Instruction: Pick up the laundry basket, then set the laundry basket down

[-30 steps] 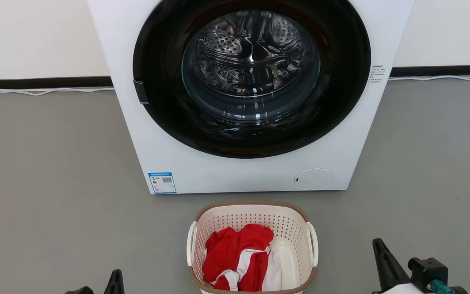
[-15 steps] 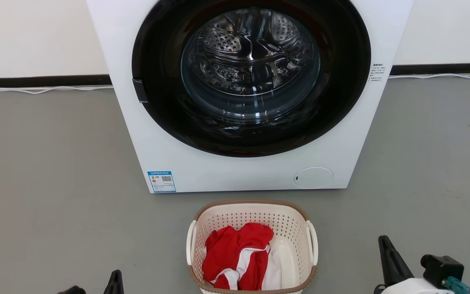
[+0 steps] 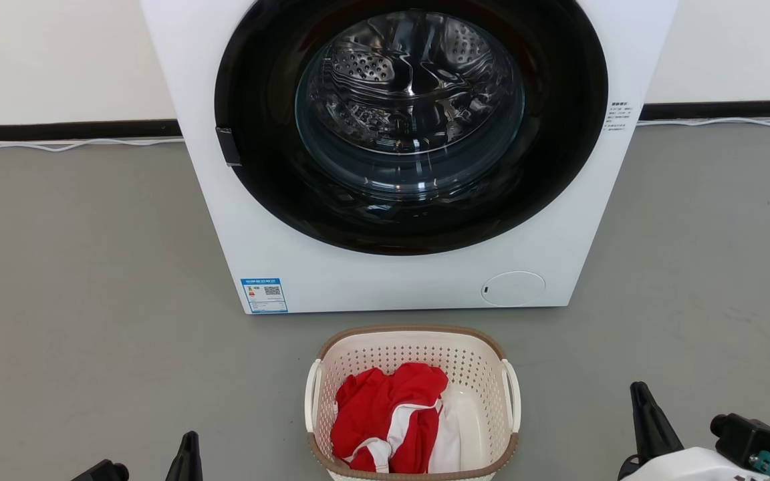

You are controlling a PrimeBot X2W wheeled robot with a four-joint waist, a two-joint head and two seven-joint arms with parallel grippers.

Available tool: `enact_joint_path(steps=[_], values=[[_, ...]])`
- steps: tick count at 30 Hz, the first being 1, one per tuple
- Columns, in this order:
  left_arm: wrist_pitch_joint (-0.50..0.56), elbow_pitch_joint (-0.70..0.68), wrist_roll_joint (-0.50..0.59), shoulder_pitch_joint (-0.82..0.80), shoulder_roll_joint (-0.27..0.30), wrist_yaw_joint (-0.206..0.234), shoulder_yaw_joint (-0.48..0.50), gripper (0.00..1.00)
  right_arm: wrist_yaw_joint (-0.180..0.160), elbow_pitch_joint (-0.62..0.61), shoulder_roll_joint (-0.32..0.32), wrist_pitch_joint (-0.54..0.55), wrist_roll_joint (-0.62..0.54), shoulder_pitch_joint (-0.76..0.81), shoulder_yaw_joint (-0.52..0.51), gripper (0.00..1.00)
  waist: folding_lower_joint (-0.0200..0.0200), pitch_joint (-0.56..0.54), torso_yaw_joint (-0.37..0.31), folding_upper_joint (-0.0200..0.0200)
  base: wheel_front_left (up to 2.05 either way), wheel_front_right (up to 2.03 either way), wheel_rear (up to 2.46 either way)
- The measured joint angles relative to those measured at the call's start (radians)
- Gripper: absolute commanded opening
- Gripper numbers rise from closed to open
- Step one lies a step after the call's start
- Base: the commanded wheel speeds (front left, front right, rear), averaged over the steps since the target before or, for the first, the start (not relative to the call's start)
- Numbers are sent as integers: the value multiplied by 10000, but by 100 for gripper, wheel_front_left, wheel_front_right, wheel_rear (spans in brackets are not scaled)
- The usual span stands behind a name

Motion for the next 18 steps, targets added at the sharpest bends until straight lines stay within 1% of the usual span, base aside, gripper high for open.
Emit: enact_joint_path(steps=[18], values=[[493,-150,-1672,-216,-82,-397,305,0,0,-286,0,451,2268,-104,-130,0,0,63,-13,0,0,0,0]])
